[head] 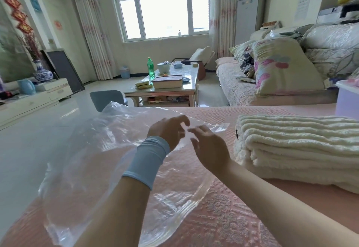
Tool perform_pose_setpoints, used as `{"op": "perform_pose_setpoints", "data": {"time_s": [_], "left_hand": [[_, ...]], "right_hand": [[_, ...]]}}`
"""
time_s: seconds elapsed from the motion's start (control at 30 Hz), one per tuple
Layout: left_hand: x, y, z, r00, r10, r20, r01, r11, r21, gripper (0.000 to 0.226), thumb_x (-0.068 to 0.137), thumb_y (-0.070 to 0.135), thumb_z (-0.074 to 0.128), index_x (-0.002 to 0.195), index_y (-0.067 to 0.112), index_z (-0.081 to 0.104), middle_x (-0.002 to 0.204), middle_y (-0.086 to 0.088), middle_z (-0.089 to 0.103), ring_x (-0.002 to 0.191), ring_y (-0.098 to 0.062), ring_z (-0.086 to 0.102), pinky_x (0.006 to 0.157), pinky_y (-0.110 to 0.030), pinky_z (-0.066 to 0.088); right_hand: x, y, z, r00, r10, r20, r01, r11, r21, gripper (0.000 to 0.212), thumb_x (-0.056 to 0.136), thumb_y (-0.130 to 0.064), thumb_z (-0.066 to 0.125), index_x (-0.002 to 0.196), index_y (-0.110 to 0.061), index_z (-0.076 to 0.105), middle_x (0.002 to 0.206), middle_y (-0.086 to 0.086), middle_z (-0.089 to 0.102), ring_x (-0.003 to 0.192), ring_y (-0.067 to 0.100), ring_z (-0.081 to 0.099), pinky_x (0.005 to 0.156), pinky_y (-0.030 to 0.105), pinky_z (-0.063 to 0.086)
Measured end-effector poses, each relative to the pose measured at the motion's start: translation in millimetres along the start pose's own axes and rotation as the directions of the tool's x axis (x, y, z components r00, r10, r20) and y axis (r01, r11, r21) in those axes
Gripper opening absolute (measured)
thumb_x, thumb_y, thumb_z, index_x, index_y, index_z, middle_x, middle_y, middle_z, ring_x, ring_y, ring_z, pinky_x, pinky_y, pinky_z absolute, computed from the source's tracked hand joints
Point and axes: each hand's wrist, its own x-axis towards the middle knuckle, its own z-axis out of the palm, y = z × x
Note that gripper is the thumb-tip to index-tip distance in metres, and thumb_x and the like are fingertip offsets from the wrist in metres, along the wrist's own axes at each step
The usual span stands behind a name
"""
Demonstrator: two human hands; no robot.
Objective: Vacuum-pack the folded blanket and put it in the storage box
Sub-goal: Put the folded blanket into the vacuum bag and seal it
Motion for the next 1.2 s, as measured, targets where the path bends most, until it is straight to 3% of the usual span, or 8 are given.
{"op": "perform_pose_setpoints", "data": {"time_s": [0.2, 0.37, 0.47, 0.6, 0.73, 0.83, 1.03, 1.2], "left_hand": [[-15, -12, -3, 0.912, -0.085, 0.400, 0.020, 0.986, 0.164, 0.046, 0.077, -0.006, 0.061, 0.098, 0.030, 0.042, 0.120, -0.003, 0.059, 0.097, -0.029, 0.063, 0.081, -0.043, 0.057], [-20, -16, 1, 0.964, -0.051, 0.261, 0.083, 0.990, -0.115, 0.055, 0.079, -0.015, 0.060, 0.103, 0.030, 0.040, 0.118, -0.001, 0.058, 0.082, -0.032, 0.069, 0.059, -0.042, 0.060], [-14, -13, 12, 1.000, 0.006, 0.005, -0.006, 0.994, -0.105, 0.042, 0.084, -0.010, 0.058, 0.098, 0.029, 0.050, 0.117, -0.003, 0.065, 0.079, -0.020, 0.068, 0.061, -0.023, 0.055], [-2, -6, 19, 0.994, -0.068, -0.088, 0.047, 0.973, -0.226, 0.032, 0.091, -0.005, 0.056, 0.082, 0.018, 0.076, 0.107, -0.008, 0.072, 0.082, -0.018, 0.070, 0.082, -0.029, 0.058], [2, 0, 14, 0.978, -0.051, 0.202, 0.087, 0.981, -0.174, 0.055, 0.088, 0.011, 0.066, 0.140, 0.012, 0.049, 0.148, -0.004, 0.045, 0.124, -0.018, 0.055, 0.108, -0.023, 0.035], [-1, 1, 14, 0.934, -0.041, 0.354, 0.039, 0.999, 0.014, 0.098, 0.080, 0.010, 0.070, 0.155, 0.017, 0.008, 0.162, 0.004, -0.001, 0.148, -0.018, 0.015, 0.117, -0.027, 0.020], [-2, -6, 9, 0.971, -0.064, -0.230, 0.047, 0.996, -0.082, 0.055, 0.082, -0.015, 0.053, 0.124, 0.018, 0.065, 0.153, -0.007, 0.036, 0.139, -0.025, 0.037, 0.109, -0.019, 0.020], [2, 0, 26, 0.998, 0.024, -0.056, -0.027, 0.998, -0.049, 0.056, 0.083, -0.015, 0.045, 0.135, 0.005, 0.054, 0.147, -0.007, 0.046, 0.129, -0.026, 0.051, 0.110, -0.028, 0.038]], "right_hand": [[5, 31, -6, 0.966, 0.258, -0.017, -0.253, 0.957, 0.142, 0.012, 0.095, -0.003, 0.060, 0.096, -0.004, 0.072, 0.089, 0.013, 0.073, 0.081, 0.030, 0.069, 0.076, 0.034, 0.054], [0, 35, -5, 0.932, 0.341, 0.123, -0.351, 0.933, 0.074, 0.064, 0.089, -0.007, 0.070, 0.146, -0.006, 0.041, 0.152, 0.024, 0.034, 0.137, 0.032, 0.042, 0.103, 0.036, 0.044], [-13, 20, -2, 0.954, 0.206, 0.220, -0.240, 0.960, 0.142, 0.046, 0.088, -0.009, 0.068, 0.129, -0.016, 0.048, 0.131, 0.009, 0.048, 0.116, 0.029, 0.058, 0.092, 0.037, 0.055], [-40, 16, 7, 0.614, 0.116, 0.781, -0.257, 0.965, 0.059, 0.042, 0.093, -0.051, 0.061, 0.131, -0.036, 0.055, 0.139, -0.004, 0.053, 0.123, 0.021, 0.055, 0.106, 0.041, 0.045], [-57, 31, 19, 0.345, 0.218, 0.913, -0.038, 0.975, -0.219, 0.066, 0.094, -0.068, 0.041, 0.153, -0.043, 0.027, 0.167, -0.004, 0.010, 0.152, 0.023, 0.017, 0.120, 0.048, 0.018], [-57, 39, 25, 0.361, 0.300, 0.883, 0.036, 0.941, -0.335, 0.071, 0.097, -0.068, 0.032, 0.158, -0.042, 0.007, 0.168, -0.001, -0.005, 0.154, 0.022, -0.001, 0.122, 0.051, 0.011], [-45, 35, 30, 0.342, 0.359, 0.868, 0.009, 0.923, -0.385, 0.069, 0.098, -0.055, 0.042, 0.158, -0.038, 0.011, 0.167, 0.007, 0.005, 0.154, 0.027, 0.008, 0.121, 0.050, 0.017], [-22, 31, -5, 0.829, 0.217, 0.515, -0.120, 0.969, -0.215, 0.029, 0.095, -0.035, 0.052, 0.119, -0.031, 0.068, 0.122, 0.000, 0.066, 0.112, 0.027, 0.062, 0.091, 0.036, 0.049]]}}
